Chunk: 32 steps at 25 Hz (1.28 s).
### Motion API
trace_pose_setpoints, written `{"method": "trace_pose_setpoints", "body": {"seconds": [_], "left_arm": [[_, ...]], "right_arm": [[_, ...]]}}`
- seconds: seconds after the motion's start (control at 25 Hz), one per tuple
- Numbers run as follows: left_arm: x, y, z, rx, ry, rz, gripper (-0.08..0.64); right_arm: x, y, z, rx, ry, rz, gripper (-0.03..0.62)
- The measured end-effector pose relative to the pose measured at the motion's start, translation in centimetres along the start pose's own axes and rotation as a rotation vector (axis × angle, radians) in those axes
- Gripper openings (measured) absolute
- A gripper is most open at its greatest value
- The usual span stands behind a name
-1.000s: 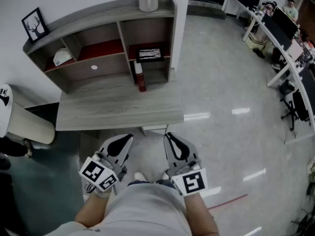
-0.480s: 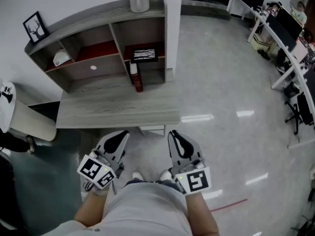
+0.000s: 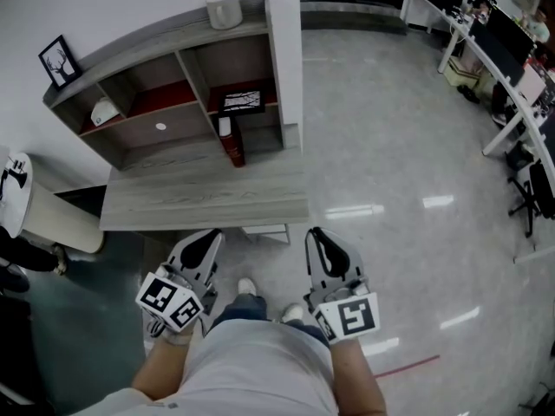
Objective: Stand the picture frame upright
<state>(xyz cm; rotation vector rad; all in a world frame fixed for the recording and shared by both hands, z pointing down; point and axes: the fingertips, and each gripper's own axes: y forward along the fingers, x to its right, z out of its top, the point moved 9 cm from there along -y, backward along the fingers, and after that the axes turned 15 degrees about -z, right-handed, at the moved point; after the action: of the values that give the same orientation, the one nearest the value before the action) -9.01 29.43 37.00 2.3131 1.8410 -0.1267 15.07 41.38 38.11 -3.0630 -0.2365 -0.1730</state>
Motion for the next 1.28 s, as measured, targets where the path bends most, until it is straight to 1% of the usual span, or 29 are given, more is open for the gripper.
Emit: {"method": "trace_pose_setpoints", "body": {"seconds": [0.24,0.44,0.64,0.84,1.28], "left_arm": [[-1.3,1.7,-0.4,0.005,-0.017,0.0,0.017],[-3.9,2.4,-0.4,0.01,-0.027,0.0,0.017],[-7.5,3.3,0.0,0.013,-0.046,0.007,0.017],[-11.8,4.5,0.4,0.008,-0.066,0.011,0.017],[-21.3,6.9,1.7,-0.019,-0.083,-0.004,0.017]], "right_arm": [[0.6,1.2,-1.0,-0.04,0.002,-0.013,0.032],[0.9,3.5,-1.5,-0.061,-0.01,-0.018,0.032],[0.7,7.1,-1.8,-0.097,-0.018,-0.03,0.032],[0.0,11.5,-2.6,-0.13,-0.033,-0.022,0.032],[-1.4,21.1,-4.2,-0.175,-0.015,-0.031,0.032]]}}
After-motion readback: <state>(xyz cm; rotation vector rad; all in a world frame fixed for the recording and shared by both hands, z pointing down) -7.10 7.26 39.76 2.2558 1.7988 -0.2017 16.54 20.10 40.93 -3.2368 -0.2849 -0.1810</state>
